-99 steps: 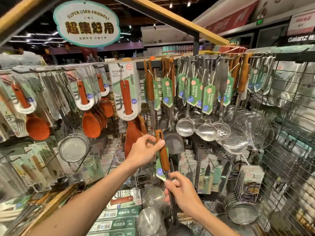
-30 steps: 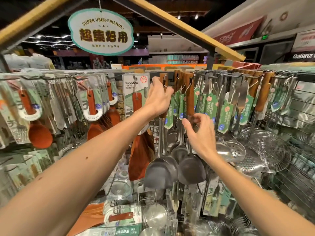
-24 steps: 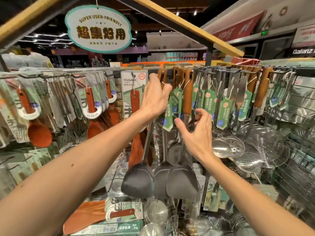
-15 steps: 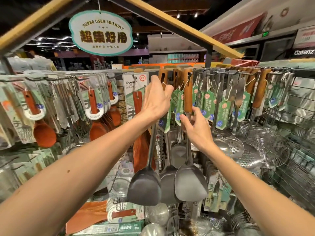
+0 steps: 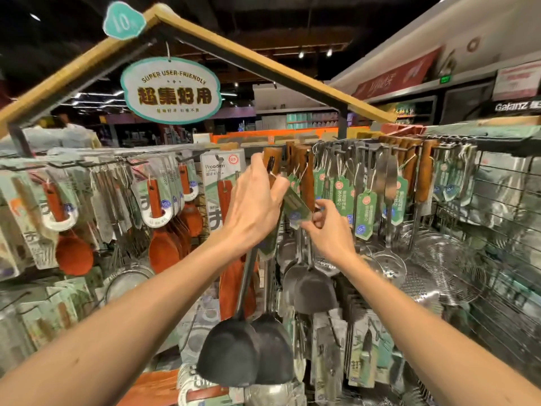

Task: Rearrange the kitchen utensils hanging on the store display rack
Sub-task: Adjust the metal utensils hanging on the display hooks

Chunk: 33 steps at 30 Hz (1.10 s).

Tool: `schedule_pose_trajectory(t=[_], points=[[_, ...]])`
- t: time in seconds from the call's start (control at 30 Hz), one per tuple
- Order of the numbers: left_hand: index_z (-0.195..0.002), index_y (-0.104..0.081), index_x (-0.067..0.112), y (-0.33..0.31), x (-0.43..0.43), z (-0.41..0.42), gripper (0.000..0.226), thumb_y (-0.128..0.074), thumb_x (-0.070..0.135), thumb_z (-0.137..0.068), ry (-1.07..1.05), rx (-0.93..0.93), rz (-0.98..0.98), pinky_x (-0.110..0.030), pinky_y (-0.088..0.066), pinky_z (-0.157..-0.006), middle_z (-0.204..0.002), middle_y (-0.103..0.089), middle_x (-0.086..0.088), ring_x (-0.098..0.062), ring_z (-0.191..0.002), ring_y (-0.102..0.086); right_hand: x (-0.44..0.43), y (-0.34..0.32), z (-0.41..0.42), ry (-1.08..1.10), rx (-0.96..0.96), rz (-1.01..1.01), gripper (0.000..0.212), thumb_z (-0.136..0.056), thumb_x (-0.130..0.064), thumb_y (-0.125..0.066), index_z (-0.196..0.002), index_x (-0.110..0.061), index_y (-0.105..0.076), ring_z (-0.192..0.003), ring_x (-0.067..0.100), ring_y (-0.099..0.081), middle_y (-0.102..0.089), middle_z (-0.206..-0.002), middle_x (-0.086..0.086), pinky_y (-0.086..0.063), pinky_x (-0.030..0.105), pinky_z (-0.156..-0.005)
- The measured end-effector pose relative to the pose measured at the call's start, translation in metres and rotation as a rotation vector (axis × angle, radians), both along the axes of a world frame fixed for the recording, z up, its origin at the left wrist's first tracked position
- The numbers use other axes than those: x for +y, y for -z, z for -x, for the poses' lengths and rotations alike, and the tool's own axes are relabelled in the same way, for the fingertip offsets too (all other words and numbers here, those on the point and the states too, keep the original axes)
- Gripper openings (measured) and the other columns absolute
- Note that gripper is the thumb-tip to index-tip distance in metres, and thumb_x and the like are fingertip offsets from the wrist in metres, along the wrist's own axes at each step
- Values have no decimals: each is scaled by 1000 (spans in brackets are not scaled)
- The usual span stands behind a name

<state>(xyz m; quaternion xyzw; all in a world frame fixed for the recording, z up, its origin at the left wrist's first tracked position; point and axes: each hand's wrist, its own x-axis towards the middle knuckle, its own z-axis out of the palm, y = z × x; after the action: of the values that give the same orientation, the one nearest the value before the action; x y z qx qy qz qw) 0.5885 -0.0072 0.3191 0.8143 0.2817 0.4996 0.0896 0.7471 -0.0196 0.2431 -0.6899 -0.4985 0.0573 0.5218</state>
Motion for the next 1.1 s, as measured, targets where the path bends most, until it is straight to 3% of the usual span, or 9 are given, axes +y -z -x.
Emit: schedule_pose_trajectory(t=[0.17, 0.3, 0.47, 0.53, 0.63, 0.73, 0.87, 1.0, 1.1], points=[[-103, -47, 10, -14, -8, -13, 12, -45, 22, -102, 31, -63, 87, -17, -39, -54, -86, -62, 0, -12, -72, -58, -22, 3, 15, 73, 9, -228, 31, -99, -14, -50, -129, -16, -45, -116, 11, -45, -49, -122, -6, -35, 29, -100], [-99, -48, 17, -21, -7, -28, 11, -46, 28, -101, 137, -71, 169, -36, -52, -71, -91, -68, -2, -18, -86, -68, -51, 9, 19, 4, 72, -261, 48, -97, 3, -39, -140, -17, -40, -114, 3, -42, -43, -122, -14, -32, 23, -101], [-96, -49, 17, -15, -2, -53, 12, -47, 27, -101, 85, -58, 220, -31, -49, -66, -90, -66, -3, -22, -85, -66, -61, 2, 16, -241, 327, -239, 52, -97, -22, -58, -143, -31, -35, -95, 11, -66, -57, -114, -17, -55, 41, -90], [-100, -51, 14, -16, 1, -60, 14, -47, 27, -101, 74, -92, 232, -30, -50, -66, -89, -67, -3, -19, -80, -65, -61, -2, 14, -258, 325, -230, 58, -93, -32, -66, -141, -34, -35, -90, 6, -67, -51, -105, -30, -56, 32, -85], [-105, -52, 10, -21, 3, -69, 16, -48, 25, -102, 38, -84, 225, -14, -40, -53, -84, -60, 4, -7, -69, -55, -56, -6, 8, -264, 381, -234, 54, -93, -30, -66, -138, -28, -37, -73, 10, -72, -64, -103, -10, -57, 21, -65], [-108, -54, 9, -20, 10, -74, 21, -49, 28, -101, -17, -54, 243, -25, -34, -56, -90, -59, 2, -12, -73, -54, -51, -7, 7, -258, 402, -208, 48, -99, -25, -58, -142, -26, -37, -67, 20, -74, -59, -114, -4, -62, 37, -70], [-111, -53, 10, -20, 19, -78, 23, -47, 30, -102, -14, -60, 303, -23, -36, -58, -93, -59, 1, -7, -73, -52, -41, -9, 2, -258, 423, -195, 47, -102, -18, -52, -146, -23, -35, -71, 29, -75, -58, -92, -7, -61, 48, -75], [-117, -51, 9, -29, 25, -84, 31, -47, 36, -102, -65, -26, 375, -36, -45, -75, -108, -62, -7, -24, -92, -60, -30, -11, -2, -222, 388, -185, 49, -103, -15, -49, -149, -20, -33, -82, 27, -73, -59, -105, 1, -62, 32, -73], [-121, -50, 6, -27, 26, -89, 35, -46, 36, -104, -172, 17, 316, -38, -43, -78, -109, -63, -10, -27, -97, -60, -22, -9, -8, -137, 209, -139, 50, -103, -16, -49, -150, -17, -34, -122, 10, -52, -46, -145, -1, -38, 11, -98]])
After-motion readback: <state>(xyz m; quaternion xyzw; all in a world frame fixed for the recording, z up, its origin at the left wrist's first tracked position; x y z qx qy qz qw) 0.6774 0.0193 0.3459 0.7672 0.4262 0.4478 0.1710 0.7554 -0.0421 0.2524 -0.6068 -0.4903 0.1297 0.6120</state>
